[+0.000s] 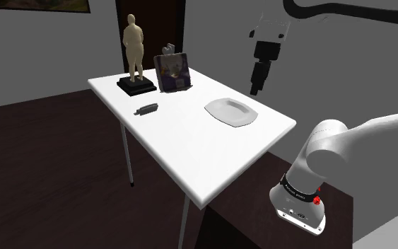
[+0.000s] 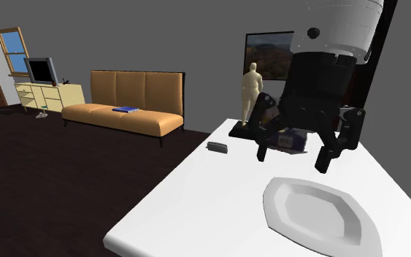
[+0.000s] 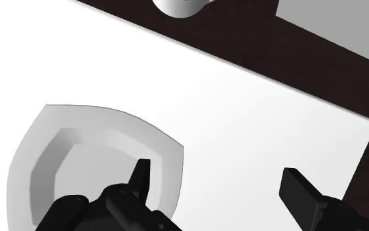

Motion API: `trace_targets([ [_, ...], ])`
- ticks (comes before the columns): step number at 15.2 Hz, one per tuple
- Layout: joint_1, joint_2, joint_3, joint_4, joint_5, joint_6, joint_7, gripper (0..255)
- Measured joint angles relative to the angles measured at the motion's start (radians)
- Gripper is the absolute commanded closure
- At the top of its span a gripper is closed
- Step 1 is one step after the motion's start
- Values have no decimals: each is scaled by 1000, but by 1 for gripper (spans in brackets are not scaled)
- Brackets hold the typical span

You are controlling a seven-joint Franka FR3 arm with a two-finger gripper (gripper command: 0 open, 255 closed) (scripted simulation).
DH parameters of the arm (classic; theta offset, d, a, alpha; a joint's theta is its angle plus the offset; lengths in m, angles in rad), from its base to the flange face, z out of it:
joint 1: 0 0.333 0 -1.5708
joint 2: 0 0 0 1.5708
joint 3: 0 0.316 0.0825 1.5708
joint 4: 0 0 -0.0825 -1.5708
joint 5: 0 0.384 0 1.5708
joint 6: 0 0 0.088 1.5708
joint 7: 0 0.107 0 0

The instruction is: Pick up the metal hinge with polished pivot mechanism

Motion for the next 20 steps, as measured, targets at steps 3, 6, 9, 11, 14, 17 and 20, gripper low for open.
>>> trace_targets([
  [3, 5, 33, 10, 6, 4, 32, 3, 0],
  [6, 21, 121, 41, 31, 16, 106, 18, 0],
  [9, 33, 227, 71, 71, 23, 185, 32, 0],
  [11, 39, 299, 86, 107, 21, 229, 37, 0],
  [14, 51, 401, 116, 160, 19, 291, 58, 0],
  [17, 59, 500, 138, 218, 7, 343, 72, 0],
  [20, 69, 610, 162, 304, -11, 378, 96, 0],
])
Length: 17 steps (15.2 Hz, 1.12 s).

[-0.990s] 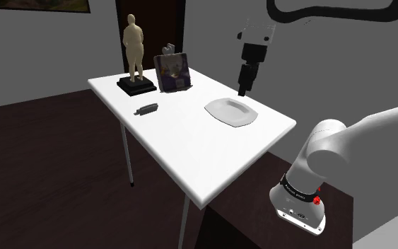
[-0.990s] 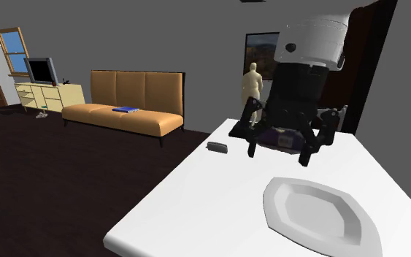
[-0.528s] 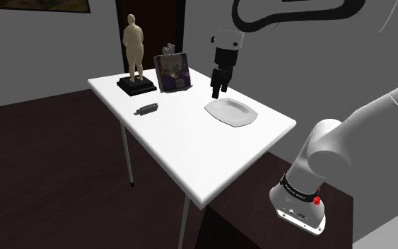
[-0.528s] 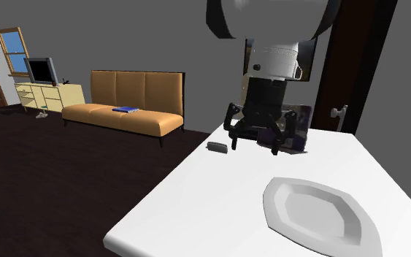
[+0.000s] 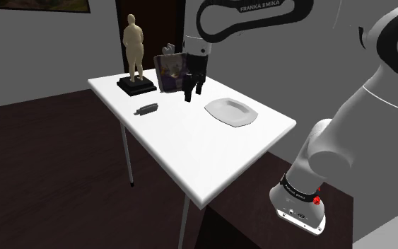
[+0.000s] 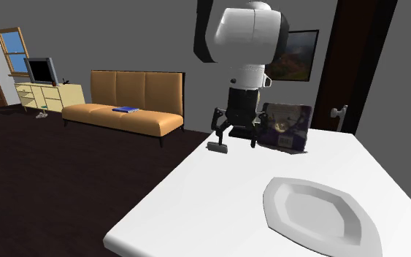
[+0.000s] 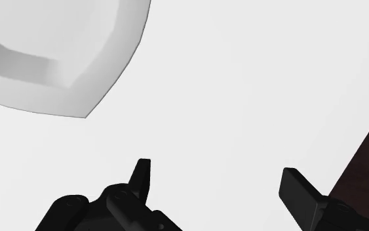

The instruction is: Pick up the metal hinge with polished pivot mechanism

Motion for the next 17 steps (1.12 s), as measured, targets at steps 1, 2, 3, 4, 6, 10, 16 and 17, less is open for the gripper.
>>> trace_targets([
  [1, 4, 32, 8, 19, -7, 16, 9, 0],
  [2, 6, 67, 12, 55, -15, 18, 13, 0],
  [3, 10, 103, 19, 89, -24, 24, 22, 0],
  [4, 15, 146, 26, 125, -35, 34, 32, 0],
  [6, 26, 228, 37, 196, -57, 50, 51, 0],
  [10, 48, 384, 48, 365, -104, 45, 76, 0],
  [16, 102, 616, 55, 636, -173, 15, 115, 0],
  [17, 105, 628, 54, 645, -176, 18, 117, 0],
])
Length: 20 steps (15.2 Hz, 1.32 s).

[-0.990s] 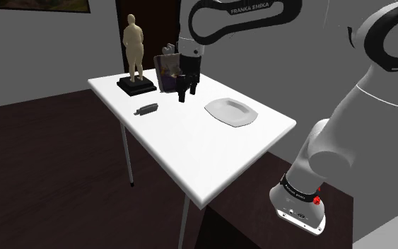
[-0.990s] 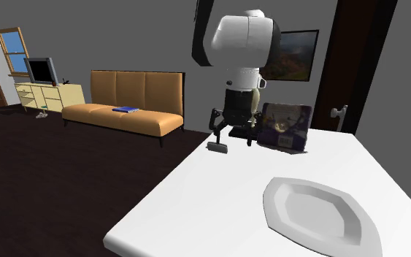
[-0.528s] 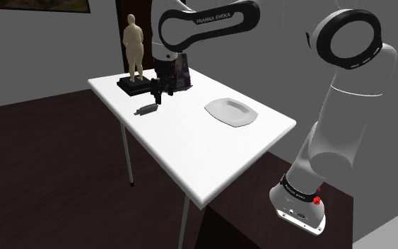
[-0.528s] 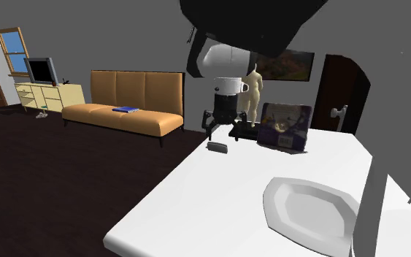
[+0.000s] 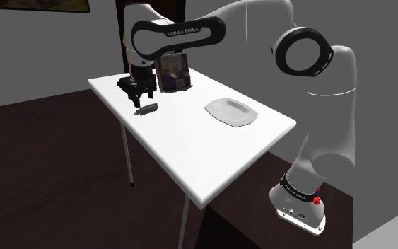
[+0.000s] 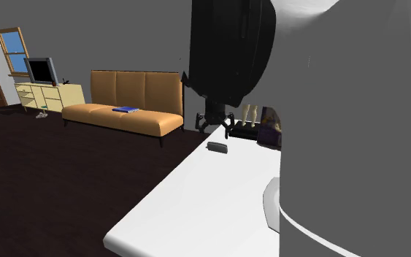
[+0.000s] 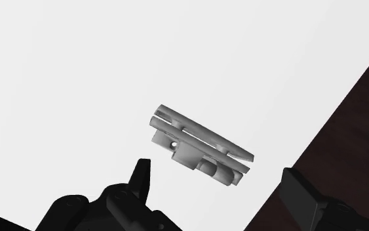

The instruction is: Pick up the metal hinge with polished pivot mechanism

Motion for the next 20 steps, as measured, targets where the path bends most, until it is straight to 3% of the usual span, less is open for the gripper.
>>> trace_targets([
  [7, 1, 24, -3, -50, -7, 74, 4, 0],
  [8, 1, 26, -3, -50, -7, 77, 4, 255],
  [20, 1, 25, -2, -41, -7, 67, 4, 255],
])
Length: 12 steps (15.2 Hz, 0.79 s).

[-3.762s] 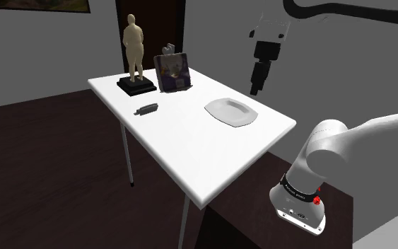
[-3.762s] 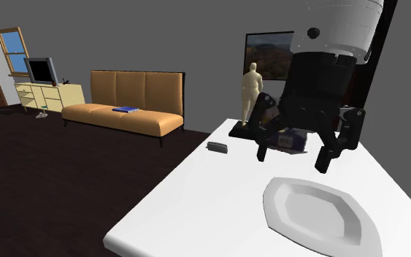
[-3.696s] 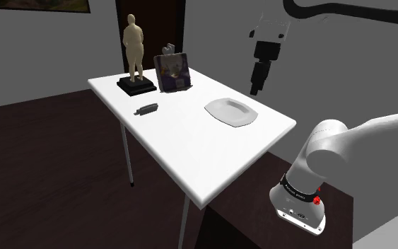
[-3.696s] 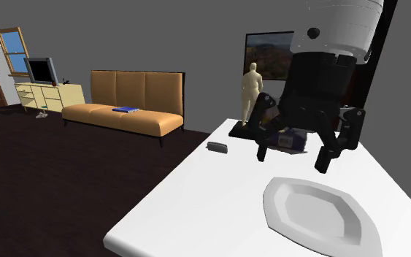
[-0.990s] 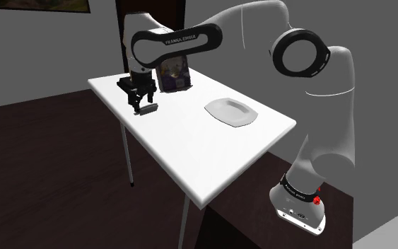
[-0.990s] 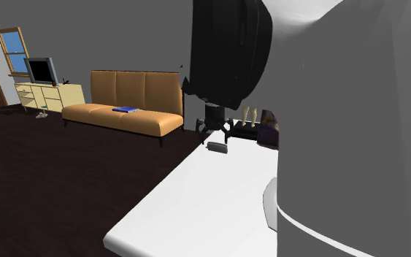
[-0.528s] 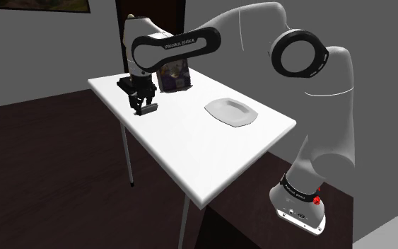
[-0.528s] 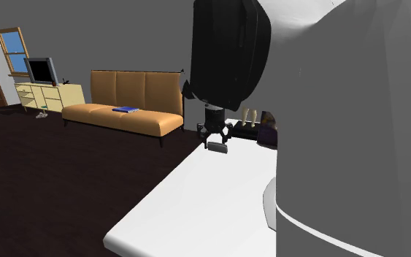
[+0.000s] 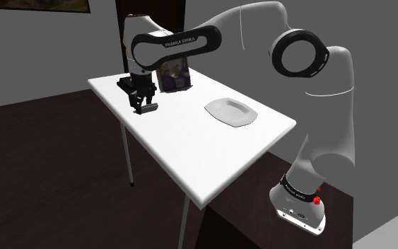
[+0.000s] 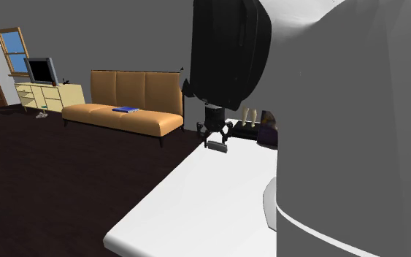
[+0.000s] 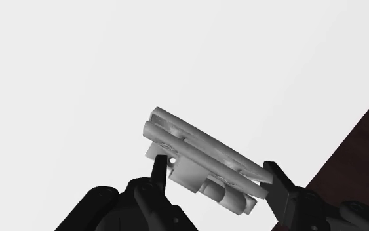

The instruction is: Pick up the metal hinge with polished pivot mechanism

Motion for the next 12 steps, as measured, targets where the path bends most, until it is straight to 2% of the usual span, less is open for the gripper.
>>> trace_targets([
  [12, 6, -14, 3, 135, 4, -148, -4, 255],
])
